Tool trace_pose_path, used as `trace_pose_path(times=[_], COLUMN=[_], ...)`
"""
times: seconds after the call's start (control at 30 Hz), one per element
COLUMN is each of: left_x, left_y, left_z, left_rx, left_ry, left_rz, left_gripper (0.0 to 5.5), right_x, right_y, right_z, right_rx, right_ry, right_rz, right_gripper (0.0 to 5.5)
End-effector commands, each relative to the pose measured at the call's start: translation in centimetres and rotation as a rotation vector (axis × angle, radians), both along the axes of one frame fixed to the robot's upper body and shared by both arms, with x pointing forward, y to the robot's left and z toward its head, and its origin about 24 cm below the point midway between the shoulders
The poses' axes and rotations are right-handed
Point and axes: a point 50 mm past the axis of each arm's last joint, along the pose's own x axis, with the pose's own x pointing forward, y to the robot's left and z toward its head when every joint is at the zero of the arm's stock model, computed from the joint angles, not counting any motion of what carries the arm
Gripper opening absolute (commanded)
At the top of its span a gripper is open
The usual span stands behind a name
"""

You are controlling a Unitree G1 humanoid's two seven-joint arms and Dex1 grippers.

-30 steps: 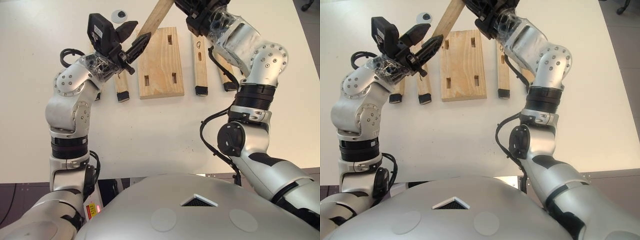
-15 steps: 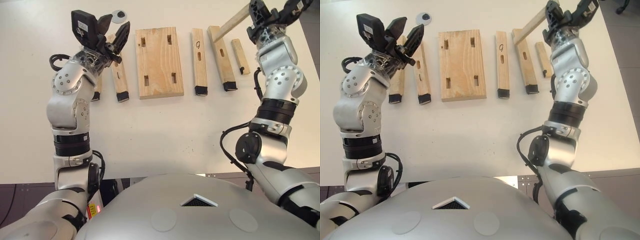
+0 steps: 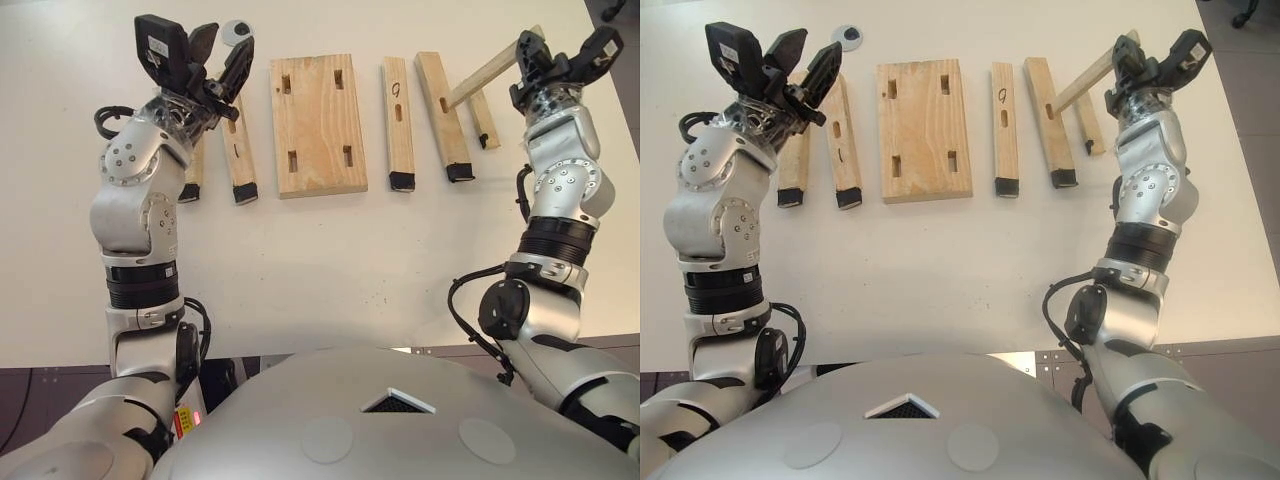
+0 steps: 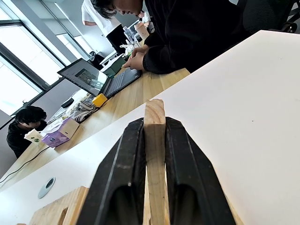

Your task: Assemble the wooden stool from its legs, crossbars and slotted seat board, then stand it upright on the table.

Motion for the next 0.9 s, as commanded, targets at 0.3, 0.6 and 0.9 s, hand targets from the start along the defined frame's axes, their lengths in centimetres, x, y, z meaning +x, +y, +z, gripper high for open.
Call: trace_pose_path(times=[0.3, 0.6, 0.9], left_x=[0.1, 0.0, 0.3], left_y=[-0.1, -0.1, -0.2], left_z=[-0.1, -0.3, -0.4], left_rx=[0.005, 0.016, 0.010], left_ry=[0.005, 0.012, 0.009], left_rz=[0.005, 0.003, 0.000], left_gripper=[2.55, 2.55, 2.55], right_x=[0.6, 0.6, 0.3], right_y=[-0.4, 0.4, 0.3], right_z=[0.8, 1.2, -1.3], right_rx=[0.003, 0.033, -0.101], right_ry=[-0.001, -0.010, 0.067], right_rz=[0.031, 0.069, 0.045], right_gripper=[0.38, 0.38, 0.38])
